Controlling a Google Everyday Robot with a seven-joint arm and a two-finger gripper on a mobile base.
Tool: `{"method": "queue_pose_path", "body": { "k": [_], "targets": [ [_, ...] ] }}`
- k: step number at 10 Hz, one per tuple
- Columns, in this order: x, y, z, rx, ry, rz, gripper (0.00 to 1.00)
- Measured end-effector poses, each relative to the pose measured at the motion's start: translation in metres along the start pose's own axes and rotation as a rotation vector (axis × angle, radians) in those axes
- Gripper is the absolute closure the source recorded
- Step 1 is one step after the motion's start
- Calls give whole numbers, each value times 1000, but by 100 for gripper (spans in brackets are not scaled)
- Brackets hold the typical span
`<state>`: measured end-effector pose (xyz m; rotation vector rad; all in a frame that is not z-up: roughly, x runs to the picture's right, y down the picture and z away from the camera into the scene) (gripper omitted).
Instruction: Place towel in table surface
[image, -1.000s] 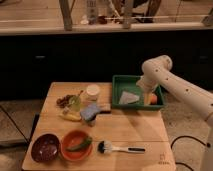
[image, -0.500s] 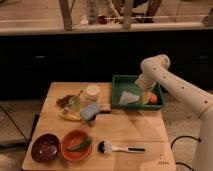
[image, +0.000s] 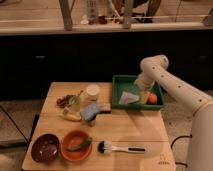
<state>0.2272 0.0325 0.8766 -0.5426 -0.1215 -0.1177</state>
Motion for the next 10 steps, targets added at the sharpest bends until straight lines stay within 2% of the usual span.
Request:
{"method": "queue_pose_path", "body": {
  "k": [10],
  "targets": [
    [16, -5, 42, -33, -34, 89, 20]
  ]
}}
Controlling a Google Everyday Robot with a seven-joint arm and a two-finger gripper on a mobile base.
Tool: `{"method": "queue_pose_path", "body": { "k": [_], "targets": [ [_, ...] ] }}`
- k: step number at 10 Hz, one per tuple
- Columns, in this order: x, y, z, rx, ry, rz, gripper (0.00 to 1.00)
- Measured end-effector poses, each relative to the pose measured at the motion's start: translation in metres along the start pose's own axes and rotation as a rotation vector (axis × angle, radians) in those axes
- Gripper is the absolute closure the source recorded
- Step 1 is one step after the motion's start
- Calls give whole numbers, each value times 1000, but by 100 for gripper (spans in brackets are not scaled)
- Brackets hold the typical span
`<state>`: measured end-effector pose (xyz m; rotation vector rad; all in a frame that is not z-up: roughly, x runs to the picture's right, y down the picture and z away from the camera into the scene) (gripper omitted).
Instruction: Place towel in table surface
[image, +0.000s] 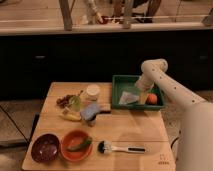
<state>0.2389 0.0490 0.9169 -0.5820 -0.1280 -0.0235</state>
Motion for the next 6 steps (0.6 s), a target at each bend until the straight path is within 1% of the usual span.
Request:
{"method": "queue_pose_path", "body": {
  "k": [6],
  "targets": [
    [7, 0, 18, -23, 0, 28, 20]
  ]
}}
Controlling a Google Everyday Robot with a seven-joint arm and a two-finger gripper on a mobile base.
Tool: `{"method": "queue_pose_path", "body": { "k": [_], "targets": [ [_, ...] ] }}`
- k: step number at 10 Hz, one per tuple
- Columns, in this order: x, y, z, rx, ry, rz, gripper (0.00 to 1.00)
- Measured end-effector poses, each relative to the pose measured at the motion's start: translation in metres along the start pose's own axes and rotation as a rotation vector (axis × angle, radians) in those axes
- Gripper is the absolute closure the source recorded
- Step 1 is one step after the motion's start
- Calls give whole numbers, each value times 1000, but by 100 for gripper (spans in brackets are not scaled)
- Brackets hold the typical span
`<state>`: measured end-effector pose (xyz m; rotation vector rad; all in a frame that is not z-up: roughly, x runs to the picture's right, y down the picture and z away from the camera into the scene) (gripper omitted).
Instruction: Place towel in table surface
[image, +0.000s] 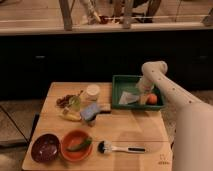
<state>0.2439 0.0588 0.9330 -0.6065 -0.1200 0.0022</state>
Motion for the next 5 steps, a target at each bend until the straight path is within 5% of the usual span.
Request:
{"method": "queue_pose_path", "body": {
  "k": [5],
  "targets": [
    [7, 3, 11, -20, 2, 14, 20]
  ]
}}
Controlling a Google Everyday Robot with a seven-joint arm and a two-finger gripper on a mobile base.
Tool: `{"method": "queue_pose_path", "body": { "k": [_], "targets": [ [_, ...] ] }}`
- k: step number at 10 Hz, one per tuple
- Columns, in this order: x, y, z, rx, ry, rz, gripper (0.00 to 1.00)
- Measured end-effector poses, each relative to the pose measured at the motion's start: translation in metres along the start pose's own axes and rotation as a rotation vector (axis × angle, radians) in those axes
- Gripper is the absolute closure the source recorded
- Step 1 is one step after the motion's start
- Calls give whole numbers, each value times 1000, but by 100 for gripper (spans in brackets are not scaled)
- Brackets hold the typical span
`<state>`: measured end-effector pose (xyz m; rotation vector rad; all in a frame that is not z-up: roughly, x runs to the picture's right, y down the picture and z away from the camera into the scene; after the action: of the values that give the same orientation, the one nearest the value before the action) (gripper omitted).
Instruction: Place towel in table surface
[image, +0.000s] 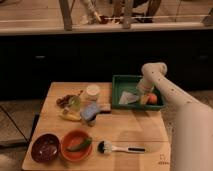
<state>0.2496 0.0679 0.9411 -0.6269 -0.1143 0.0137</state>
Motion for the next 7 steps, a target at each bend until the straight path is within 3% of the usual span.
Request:
{"method": "queue_pose_path", "body": {
  "k": [7],
  "targets": [
    [3, 6, 7, -23, 5, 10, 20]
  ]
}}
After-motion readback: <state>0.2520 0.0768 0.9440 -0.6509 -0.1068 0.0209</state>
